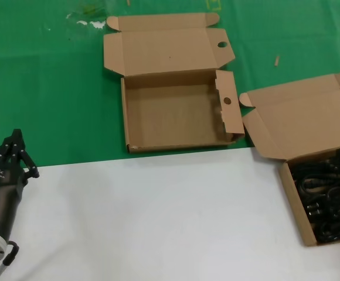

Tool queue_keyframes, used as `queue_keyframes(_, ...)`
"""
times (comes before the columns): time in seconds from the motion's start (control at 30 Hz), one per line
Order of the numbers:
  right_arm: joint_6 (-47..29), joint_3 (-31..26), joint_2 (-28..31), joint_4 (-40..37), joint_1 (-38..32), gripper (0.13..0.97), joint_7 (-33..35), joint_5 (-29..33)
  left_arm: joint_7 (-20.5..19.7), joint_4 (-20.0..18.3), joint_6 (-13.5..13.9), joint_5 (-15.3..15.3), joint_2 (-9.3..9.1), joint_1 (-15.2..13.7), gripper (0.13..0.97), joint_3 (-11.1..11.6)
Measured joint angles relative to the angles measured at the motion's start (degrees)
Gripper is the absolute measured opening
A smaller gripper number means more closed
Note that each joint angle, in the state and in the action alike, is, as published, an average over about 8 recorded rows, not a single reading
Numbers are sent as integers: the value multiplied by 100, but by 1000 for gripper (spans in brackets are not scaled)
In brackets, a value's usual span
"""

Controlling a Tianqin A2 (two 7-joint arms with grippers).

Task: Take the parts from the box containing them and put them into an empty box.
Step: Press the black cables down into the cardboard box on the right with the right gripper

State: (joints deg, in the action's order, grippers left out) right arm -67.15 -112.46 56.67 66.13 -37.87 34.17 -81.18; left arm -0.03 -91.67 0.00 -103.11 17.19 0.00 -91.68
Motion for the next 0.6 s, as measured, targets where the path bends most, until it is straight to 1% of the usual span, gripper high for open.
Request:
queue_keyframes(0.17, 41, -32, -54, -103, -31, 830, 77, 2, 0, 0, 0, 0, 0, 0, 140, 0)
queue_keyframes(0.3, 78, -53, -95, -199, -48, 830, 166, -2, 1, 0, 0, 0, 0, 0, 140, 0)
queue_keyframes(0.57, 125, -86, -153, -333, -77, 664, 241, -9, 1, 0, 0, 0, 0, 0, 140, 0)
queue_keyframes(0.6, 128, -91, -159, -347, -80, 664, 244, -9, 1, 0, 0, 0, 0, 0, 140, 0)
